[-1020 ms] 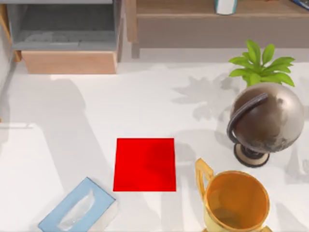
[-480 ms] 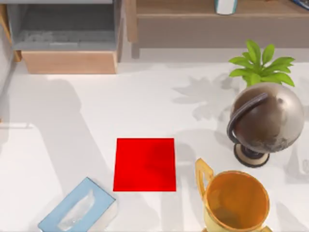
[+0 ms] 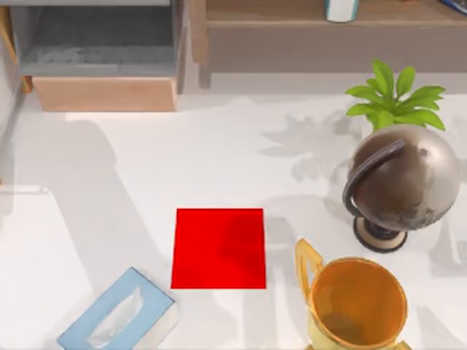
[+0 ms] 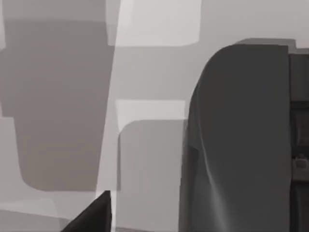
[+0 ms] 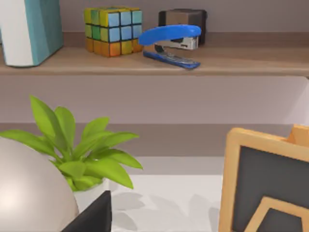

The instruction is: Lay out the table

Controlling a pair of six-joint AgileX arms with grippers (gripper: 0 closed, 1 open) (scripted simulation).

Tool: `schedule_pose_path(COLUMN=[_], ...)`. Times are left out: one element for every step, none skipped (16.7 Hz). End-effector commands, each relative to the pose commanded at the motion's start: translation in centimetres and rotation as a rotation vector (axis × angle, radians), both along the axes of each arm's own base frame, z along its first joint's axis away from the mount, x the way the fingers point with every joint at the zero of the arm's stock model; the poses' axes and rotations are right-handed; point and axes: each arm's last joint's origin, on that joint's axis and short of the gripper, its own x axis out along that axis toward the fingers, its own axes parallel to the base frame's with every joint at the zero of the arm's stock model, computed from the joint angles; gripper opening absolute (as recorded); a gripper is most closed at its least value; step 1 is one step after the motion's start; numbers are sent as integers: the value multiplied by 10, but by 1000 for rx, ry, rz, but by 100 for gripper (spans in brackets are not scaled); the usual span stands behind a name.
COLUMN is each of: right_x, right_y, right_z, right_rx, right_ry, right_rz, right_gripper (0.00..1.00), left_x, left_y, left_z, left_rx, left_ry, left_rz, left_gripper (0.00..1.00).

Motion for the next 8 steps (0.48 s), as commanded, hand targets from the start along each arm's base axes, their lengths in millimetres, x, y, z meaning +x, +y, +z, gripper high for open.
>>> schedule_pose_path(right_x=[0,0,0,0,0,0,0,0], right_y=[0,0,0,0,0,0,0,0], right_z=[0,0,0,0,0,0,0,0], right_rx=[0,0,0,0,0,0,0,0], right_ry=[0,0,0,0,0,0,0,0], right_rz=[0,0,0,0,0,0,0,0], right_gripper=[100,100,100,100,100,100,100,100], left_x=[1,2,2,2,2,2,2,2], left_y=[-1,-3,-3,-3,-3,-3,-3,-3], left_z=[-4,-8,-8,-8,-8,-8,-8,-8], left_rx=[-1,-3,-3,-3,-3,-3,-3,-3], left_ry=[3,9,10,10,10,10,10,10], left_rz=[-2,-4,-4,-4,-4,-4,-4,-4], left_gripper=[100,100,100,100,100,100,92,85])
